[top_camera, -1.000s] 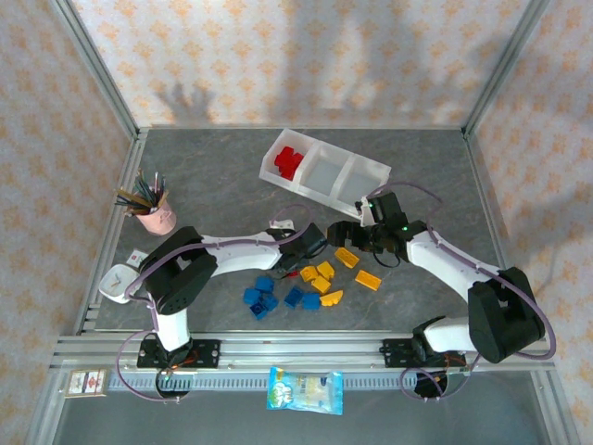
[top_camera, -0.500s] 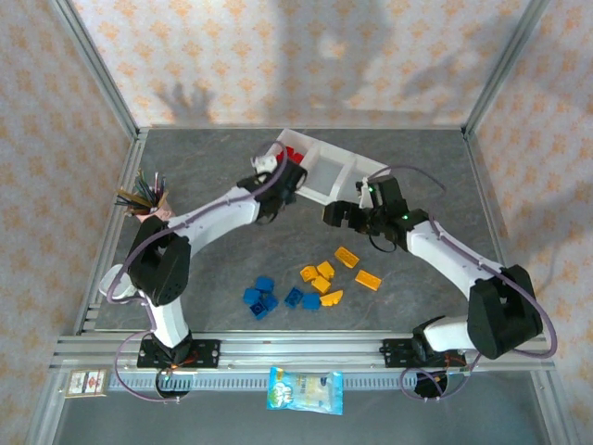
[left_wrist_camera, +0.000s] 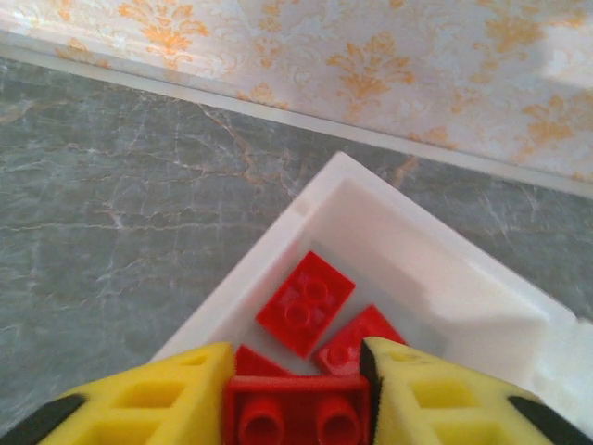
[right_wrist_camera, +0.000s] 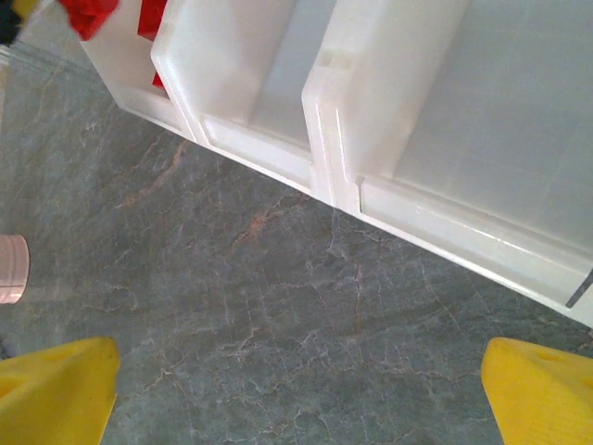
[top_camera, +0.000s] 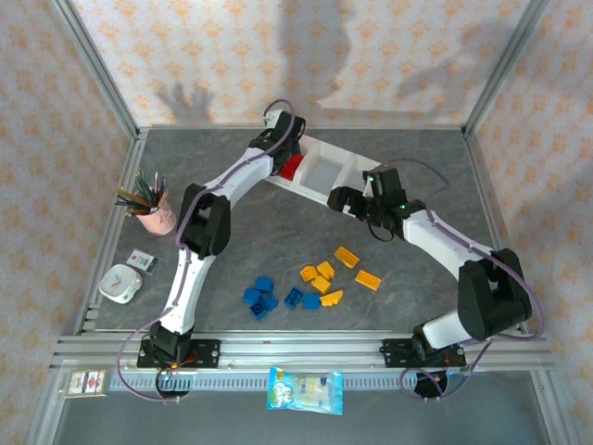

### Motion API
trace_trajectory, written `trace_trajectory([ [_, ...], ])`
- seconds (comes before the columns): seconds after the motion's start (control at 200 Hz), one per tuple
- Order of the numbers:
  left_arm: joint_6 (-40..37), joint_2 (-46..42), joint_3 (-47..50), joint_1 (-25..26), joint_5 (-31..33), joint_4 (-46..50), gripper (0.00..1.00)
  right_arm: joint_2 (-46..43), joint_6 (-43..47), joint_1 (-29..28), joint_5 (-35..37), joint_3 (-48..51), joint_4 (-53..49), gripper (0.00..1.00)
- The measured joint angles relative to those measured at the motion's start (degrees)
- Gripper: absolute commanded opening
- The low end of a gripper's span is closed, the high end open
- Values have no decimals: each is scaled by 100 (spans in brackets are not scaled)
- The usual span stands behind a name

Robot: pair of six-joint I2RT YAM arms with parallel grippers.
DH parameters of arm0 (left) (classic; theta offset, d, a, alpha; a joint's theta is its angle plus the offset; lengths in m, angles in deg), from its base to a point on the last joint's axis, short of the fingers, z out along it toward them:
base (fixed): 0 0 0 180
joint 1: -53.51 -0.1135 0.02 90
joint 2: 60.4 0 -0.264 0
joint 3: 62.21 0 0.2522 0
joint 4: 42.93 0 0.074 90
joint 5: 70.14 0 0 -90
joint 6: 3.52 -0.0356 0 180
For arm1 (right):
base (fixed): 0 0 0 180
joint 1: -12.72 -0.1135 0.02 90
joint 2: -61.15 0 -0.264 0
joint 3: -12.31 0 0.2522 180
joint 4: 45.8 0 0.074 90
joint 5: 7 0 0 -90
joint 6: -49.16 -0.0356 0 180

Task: Sort the legos into containers by color
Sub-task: Place the lego in the container, then pick up the lego from the center of the table.

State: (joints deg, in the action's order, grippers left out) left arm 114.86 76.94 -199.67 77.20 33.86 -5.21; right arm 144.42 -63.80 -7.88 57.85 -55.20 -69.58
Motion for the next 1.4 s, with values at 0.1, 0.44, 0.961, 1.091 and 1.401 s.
trace_trajectory([
  [0.1,-155,188,-208,-72,-46,-2,58,37,2,0,68,-83,-4,100],
  [0.44,-304,-527,439,-55,-573,57,70,90,70,2,439,-164,-400,100],
  [0.961,-184,-4583,5394,909,-1705,-1088,92,-278,-168,-678,1491,369,-1331,100],
  [1.091,-35,-4885,6076,1128,-1853,-1182,99,-278,-284,-850,1488,680,-1405,99],
  [1.401,315,-5504,6826,1373,-2090,-1351,99,-280,-232,-1132,1405,946,-1449,89],
])
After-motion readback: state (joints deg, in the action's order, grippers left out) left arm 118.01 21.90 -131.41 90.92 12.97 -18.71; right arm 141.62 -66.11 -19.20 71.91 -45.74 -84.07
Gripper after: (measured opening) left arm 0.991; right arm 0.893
